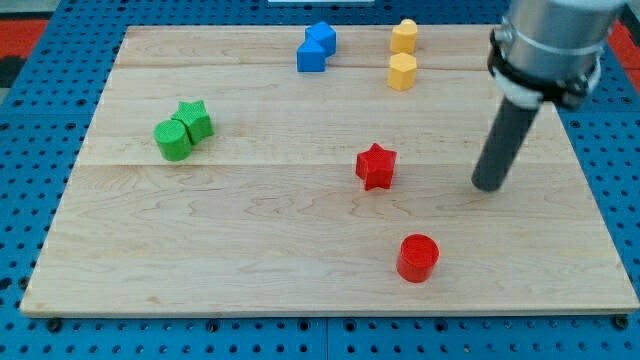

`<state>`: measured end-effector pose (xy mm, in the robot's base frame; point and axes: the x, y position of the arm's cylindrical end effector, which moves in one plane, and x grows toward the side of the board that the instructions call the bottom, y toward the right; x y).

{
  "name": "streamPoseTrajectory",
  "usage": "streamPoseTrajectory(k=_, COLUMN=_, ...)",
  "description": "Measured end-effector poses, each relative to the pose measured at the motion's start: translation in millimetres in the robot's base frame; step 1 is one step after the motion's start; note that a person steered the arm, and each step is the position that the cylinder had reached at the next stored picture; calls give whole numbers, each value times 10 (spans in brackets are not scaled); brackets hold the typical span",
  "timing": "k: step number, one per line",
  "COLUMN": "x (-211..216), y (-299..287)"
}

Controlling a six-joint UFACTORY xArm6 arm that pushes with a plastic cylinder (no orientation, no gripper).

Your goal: Point your arm at the blue cube

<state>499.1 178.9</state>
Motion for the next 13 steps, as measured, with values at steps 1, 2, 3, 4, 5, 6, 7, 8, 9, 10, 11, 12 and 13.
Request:
streamPoseTrajectory(k=1, x=279, y=-358)
streamPoseTrajectory(k=2, x=33, y=-793)
streamPoseTrajectory(k=3, x=-354, y=-731)
streamPoseTrajectory(k=4, x=-507, y=-504)
streamPoseTrajectory(k=5, x=-5, y=-532)
streamPoseTrajectory(k=6, x=-10, y=-1285)
streamPoseTrajectory(k=7, x=-421, y=-1170)
streamPoseTrajectory(k=8, x=-949, y=-578)
streamPoseTrajectory(k=9, x=-999, y=-459)
streamPoseTrajectory(k=10, x=-1013, y=-181)
streamPoseTrajectory(k=11, x=-730, y=-118)
streamPoseTrajectory(k=12, x=-795, y=-1257)
streamPoseTrajectory(k=13, x=-1398, y=-1953)
